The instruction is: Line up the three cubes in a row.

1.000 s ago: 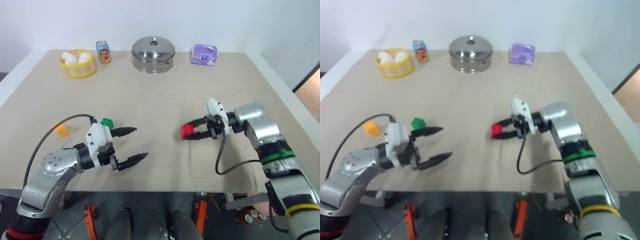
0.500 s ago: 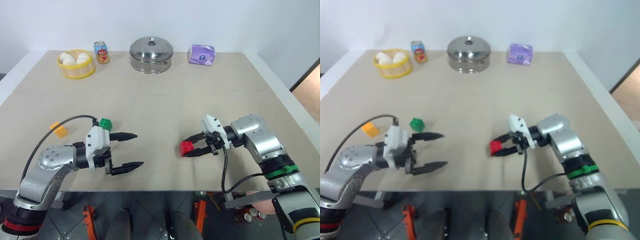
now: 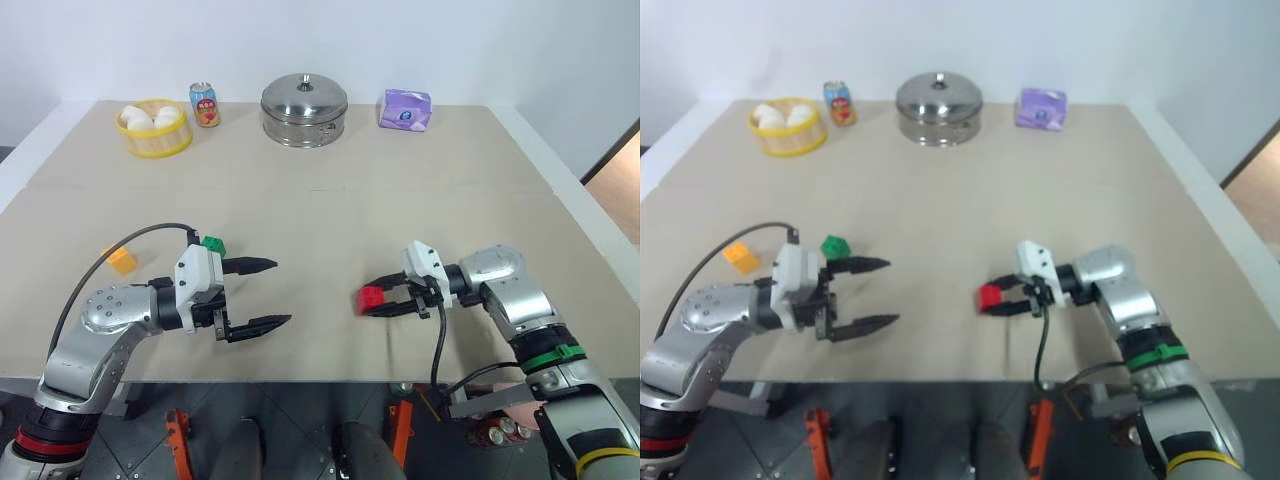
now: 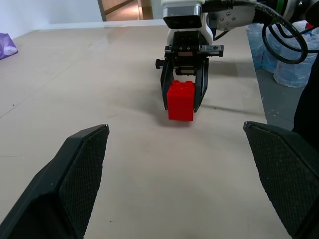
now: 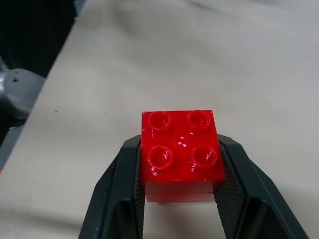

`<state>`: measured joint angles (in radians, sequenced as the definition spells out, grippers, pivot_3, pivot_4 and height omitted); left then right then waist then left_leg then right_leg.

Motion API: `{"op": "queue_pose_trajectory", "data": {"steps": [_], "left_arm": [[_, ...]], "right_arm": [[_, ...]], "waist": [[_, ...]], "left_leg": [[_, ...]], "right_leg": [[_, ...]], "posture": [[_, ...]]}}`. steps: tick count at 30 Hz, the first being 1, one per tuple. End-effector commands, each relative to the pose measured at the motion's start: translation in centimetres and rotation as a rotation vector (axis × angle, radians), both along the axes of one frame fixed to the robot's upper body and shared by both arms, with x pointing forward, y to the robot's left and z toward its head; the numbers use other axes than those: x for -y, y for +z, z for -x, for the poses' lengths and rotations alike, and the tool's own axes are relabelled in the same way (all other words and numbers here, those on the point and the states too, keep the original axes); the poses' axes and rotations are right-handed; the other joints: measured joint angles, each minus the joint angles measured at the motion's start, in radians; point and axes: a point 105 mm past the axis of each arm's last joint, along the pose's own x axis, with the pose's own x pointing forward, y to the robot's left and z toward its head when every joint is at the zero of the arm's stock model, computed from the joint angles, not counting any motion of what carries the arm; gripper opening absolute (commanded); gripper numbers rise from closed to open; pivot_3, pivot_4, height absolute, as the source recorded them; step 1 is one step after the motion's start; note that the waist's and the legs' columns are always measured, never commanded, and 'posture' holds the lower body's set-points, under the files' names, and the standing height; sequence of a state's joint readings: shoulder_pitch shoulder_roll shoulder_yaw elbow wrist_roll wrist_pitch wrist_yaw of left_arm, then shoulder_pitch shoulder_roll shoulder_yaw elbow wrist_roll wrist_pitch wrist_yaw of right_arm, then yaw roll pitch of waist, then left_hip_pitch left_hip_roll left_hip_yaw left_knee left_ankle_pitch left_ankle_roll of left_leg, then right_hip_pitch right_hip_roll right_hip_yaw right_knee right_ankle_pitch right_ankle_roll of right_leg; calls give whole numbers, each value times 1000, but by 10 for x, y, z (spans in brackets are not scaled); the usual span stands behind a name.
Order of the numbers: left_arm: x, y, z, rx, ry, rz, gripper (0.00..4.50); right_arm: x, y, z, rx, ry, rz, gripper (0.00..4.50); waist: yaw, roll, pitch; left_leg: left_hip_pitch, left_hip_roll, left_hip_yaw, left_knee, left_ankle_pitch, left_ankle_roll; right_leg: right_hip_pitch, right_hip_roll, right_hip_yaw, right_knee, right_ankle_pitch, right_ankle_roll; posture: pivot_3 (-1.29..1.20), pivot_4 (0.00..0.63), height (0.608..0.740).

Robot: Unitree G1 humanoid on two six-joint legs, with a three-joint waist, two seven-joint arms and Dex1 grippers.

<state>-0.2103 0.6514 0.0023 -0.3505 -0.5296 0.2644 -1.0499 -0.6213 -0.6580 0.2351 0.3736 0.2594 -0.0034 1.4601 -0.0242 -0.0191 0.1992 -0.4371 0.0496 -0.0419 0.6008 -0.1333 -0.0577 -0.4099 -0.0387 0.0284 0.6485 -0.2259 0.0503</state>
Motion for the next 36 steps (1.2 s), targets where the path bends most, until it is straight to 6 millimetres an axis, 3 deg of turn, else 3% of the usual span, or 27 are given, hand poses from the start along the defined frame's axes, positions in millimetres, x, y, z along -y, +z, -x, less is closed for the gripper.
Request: {"op": "queue_pose_trajectory", "data": {"steps": [1, 7, 9, 15, 18, 21, 24, 28, 32, 36], "left_arm": [[2, 6, 1, 26, -8, 6, 4500], [4, 6, 0, 24, -21, 4, 4500], [4, 5, 0, 23, -25, 2, 4500], [4, 5, 0, 23, -26, 0, 4500], [3, 6, -1, 23, -16, 5, 4500], [1, 9, -3, 21, 23, 36, 4500], [-5, 18, -11, 30, 150, 115, 4500], [-33, 25, -34, 89, 454, 174, 4500], [-72, 24, -56, 123, 771, 189, 4500], [-90, 23, -68, 119, 957, 247, 4500]], "right_arm": [[1, 9, -1, 68, -10, 3, 1259], [1, 7, -3, 70, -28, 2, 1259], [0, 6, -2, 67, -26, 4, 2294], [0, 9, -3, 65, -24, -10, 4384], [0, 12, -1, 63, -11, -14, 4448], [-2, 27, 3, 64, 12, -68, 4448], [-7, 63, 9, 62, 26, -188, 4448], [-18, 107, 13, 94, 2, -341, 4448], [-35, 115, 7, 107, -44, -357, 4448], [-45, 114, 2, 113, -51, -370, 4448]], "waist": [[0, 0, 0], [0, 0, 0], [0, 0, 0], [0, 0, 0], [0, 0, 0], [0, 0, 0], [0, 0, 0], [0, 0, 0], [0, -1, -1], [1, -1, 0]], "left_leg": [[0, 0, 0, 0, 0, 0], [0, 0, 0, 0, 0, 0], [0, 0, 0, 0, 0, 0], [0, 0, 0, 0, 0, 0], [0, 0, 0, 0, 0, 0], [0, 0, 0, 0, 0, 0], [0, 0, 0, 0, 0, 0], [0, 0, 0, 0, 0, 0], [2, 1, -1, 0, 0, 0], [1, 1, 0, 1, 0, 0]], "right_leg": [[0, 0, 0, 0, 0, 0], [0, 0, 0, 0, 0, 0], [0, 0, 0, 0, 0, 0], [0, 0, 0, 0, 0, 0], [0, 0, 0, 0, 0, 0], [0, 0, 0, 0, 0, 0], [0, 0, 0, 0, 0, 0], [1, 0, 0, 1, 0, 1], [1, 2, 0, 1, 1, 0], [1, 1, 1, 1, 1, 0]], "posture": [[0, 150, 739], [0, 150, 739], [0, 150, 739], [0, 150, 739], [0, 150, 739], [0, 150, 739], [0, 150, 739], [0, 150, 739], [0, 150, 739], [0, 150, 739]]}}
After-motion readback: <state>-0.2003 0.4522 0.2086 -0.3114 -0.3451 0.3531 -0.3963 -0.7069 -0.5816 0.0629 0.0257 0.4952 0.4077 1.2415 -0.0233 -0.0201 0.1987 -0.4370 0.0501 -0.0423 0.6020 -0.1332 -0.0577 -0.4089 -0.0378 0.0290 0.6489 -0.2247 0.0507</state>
